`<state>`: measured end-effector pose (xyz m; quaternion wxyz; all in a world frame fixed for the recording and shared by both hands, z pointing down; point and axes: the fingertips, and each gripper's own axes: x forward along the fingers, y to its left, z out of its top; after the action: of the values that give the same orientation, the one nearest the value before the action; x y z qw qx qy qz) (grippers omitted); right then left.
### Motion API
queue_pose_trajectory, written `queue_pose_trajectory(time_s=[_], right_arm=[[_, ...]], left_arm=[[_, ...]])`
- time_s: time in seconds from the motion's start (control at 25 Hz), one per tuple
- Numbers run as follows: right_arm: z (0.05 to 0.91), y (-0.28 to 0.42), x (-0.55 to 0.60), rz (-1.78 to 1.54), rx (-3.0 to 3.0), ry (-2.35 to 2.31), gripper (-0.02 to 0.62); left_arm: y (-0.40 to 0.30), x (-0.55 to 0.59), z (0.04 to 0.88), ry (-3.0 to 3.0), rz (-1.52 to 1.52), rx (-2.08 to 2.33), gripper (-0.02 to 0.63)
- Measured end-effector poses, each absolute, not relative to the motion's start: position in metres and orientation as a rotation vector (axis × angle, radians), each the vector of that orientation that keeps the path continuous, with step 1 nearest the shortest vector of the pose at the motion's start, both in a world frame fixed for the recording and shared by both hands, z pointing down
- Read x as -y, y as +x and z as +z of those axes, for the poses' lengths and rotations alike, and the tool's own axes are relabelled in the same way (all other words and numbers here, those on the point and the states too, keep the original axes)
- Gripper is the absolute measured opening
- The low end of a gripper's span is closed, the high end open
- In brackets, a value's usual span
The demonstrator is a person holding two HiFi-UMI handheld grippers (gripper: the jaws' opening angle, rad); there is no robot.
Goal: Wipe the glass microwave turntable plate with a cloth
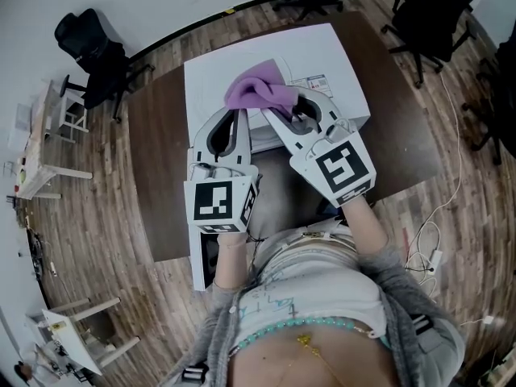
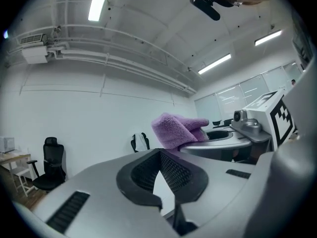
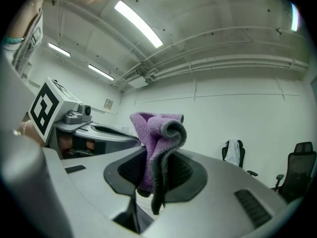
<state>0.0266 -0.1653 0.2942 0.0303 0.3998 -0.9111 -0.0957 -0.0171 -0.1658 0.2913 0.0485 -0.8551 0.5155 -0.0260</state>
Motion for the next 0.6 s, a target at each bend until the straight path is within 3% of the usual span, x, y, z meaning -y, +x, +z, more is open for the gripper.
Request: queue_pose_trajectory(time_s=[0.6], right_arm=[[0.293, 0.039, 0.150, -0.290, 2.806, 1.250, 0.098]], left_arm=[[0.002, 0.149, 0.286, -2.592, -0.071, -1.535, 0.012]])
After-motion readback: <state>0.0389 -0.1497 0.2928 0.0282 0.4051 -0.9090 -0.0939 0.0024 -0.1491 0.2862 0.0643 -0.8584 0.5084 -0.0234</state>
